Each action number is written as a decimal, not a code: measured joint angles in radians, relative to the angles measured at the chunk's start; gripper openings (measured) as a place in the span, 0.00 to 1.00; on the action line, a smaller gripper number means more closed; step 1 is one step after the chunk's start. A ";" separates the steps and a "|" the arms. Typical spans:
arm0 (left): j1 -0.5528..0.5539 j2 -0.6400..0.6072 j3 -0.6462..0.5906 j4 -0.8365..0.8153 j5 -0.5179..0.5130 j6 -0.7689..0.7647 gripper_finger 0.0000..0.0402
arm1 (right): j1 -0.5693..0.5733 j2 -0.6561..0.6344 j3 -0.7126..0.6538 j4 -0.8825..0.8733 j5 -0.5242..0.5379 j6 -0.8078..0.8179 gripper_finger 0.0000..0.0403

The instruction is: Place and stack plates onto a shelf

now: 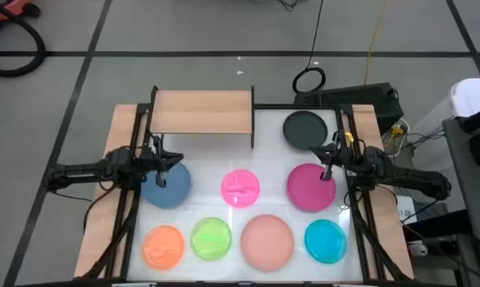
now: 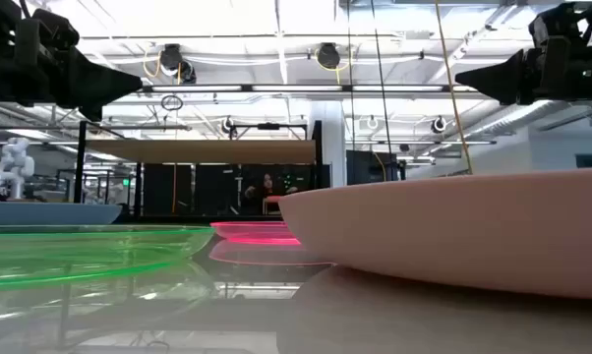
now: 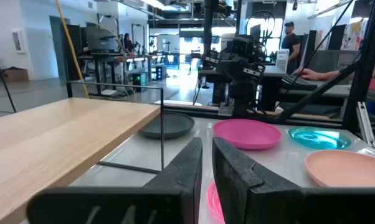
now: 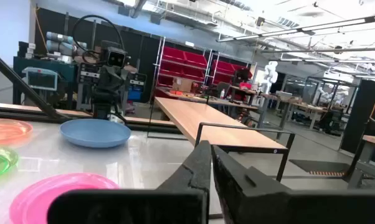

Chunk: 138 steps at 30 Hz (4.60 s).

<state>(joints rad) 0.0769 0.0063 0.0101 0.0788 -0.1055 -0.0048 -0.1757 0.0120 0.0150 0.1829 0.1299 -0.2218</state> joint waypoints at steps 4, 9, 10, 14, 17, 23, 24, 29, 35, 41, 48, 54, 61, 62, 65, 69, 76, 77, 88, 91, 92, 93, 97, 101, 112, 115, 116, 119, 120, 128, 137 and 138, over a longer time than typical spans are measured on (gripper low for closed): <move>0.000 0.000 0.000 0.000 0.000 0.000 0.10 | 0.000 0.000 0.000 0.000 0.000 0.000 0.00; 0.000 0.000 0.000 0.000 0.000 0.000 0.10 | 0.000 0.000 0.000 0.000 0.000 0.000 0.00; 0.000 0.000 0.000 0.000 0.000 0.000 0.10 | 0.000 0.000 0.000 0.000 0.000 0.000 0.00; 0.000 0.000 0.000 0.000 0.000 0.000 0.10 | 0.000 0.000 0.000 0.000 0.000 0.000 0.00; 0.000 0.000 0.000 0.000 0.000 0.000 0.10 | 0.000 0.000 0.000 0.000 0.000 0.000 0.00; 0.000 0.000 0.000 0.000 0.000 0.000 0.10 | 0.000 0.000 0.000 0.000 0.000 0.000 0.00; 0.000 0.000 0.000 0.000 0.000 0.000 0.10 | 0.000 0.000 0.000 0.000 0.000 0.000 0.00; 0.000 0.000 0.000 0.000 0.000 0.000 0.10 | 0.000 0.000 0.000 0.000 0.000 0.000 0.00; 0.000 0.000 0.000 0.000 0.000 0.000 0.10 | 0.000 0.000 0.000 0.000 0.000 0.000 0.00; 0.000 0.000 0.000 0.000 0.000 0.000 0.10 | 0.000 0.000 0.000 0.000 0.000 0.000 0.00; 0.000 0.000 0.000 0.000 0.000 0.000 0.10 | 0.000 0.000 0.000 0.000 0.000 0.000 0.00; 0.000 0.000 0.000 0.000 0.000 0.000 0.10 | 0.000 0.000 0.000 0.000 0.000 0.000 0.00; 0.000 0.000 0.000 0.000 0.000 0.000 0.10 | 0.000 0.000 0.000 0.000 0.000 0.000 0.00; 0.000 0.000 0.000 0.000 0.000 0.000 0.10 | 0.000 0.000 0.000 0.000 0.000 0.000 0.00; 0.000 0.000 0.000 0.000 0.000 0.000 0.10 | 0.000 0.000 0.000 0.000 0.000 0.000 0.00; 0.000 0.000 0.000 0.000 0.000 0.000 0.10 | 0.000 0.000 0.000 0.000 0.000 0.000 0.00; 0.000 0.000 0.000 0.000 0.000 0.000 0.10 | 0.000 0.000 0.000 0.000 0.000 0.000 0.00; 0.000 0.000 0.000 0.000 0.000 0.000 0.10 | 0.000 0.000 0.000 0.000 0.000 0.000 0.00; 0.000 0.000 0.000 0.000 0.000 0.000 0.10 | 0.000 0.000 0.000 0.000 0.000 0.000 0.00; 0.000 0.000 0.000 0.000 0.000 0.000 0.10 | 0.000 0.000 0.000 0.000 0.000 0.000 0.00; 0.000 0.000 0.000 0.000 0.000 0.000 0.10 | 0.000 0.000 0.000 0.000 0.000 0.000 0.00; 0.000 0.000 0.000 0.000 0.000 0.000 0.10 | 0.000 0.000 0.000 0.000 0.000 0.000 0.00; 0.000 0.000 0.000 0.000 0.000 0.000 0.10 | 0.000 0.000 0.000 0.000 0.000 0.000 0.00; 0.000 0.000 0.000 0.000 0.000 0.000 0.10 | 0.000 0.000 0.000 0.000 0.000 0.000 0.00; 0.000 0.000 0.000 0.000 0.000 0.000 0.10 | 0.000 0.000 0.000 0.001 0.000 0.000 0.00; 0.000 0.000 0.000 0.000 0.000 0.000 0.10 | 0.000 0.000 0.000 0.004 0.000 0.008 0.00; 0.000 0.000 0.000 0.000 0.000 0.000 0.10 | 0.000 0.000 0.000 0.018 -0.007 0.050 0.00; 0.000 0.000 0.000 0.000 0.000 0.000 0.10 | 0.000 0.000 0.000 0.120 -0.045 0.316 0.00; 0.000 0.000 0.000 0.000 0.000 0.000 0.10 | 0.000 0.000 0.000 0.156 -0.039 0.397 0.00; 0.000 0.000 0.000 0.000 0.000 0.000 0.10 | 0.000 0.000 0.000 0.290 0.137 0.457 0.00; 0.000 0.000 0.000 0.000 0.000 0.000 0.10 | 0.000 0.003 0.000 0.364 0.208 0.364 0.00; 0.000 0.000 0.000 0.000 0.000 0.000 0.10 | 0.000 0.003 0.000 0.374 0.208 0.345 0.00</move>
<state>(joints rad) 0.0765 0.0059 0.0105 0.0788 -0.1055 -0.0051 -0.1753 0.0151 0.0147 0.5573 0.3380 0.1237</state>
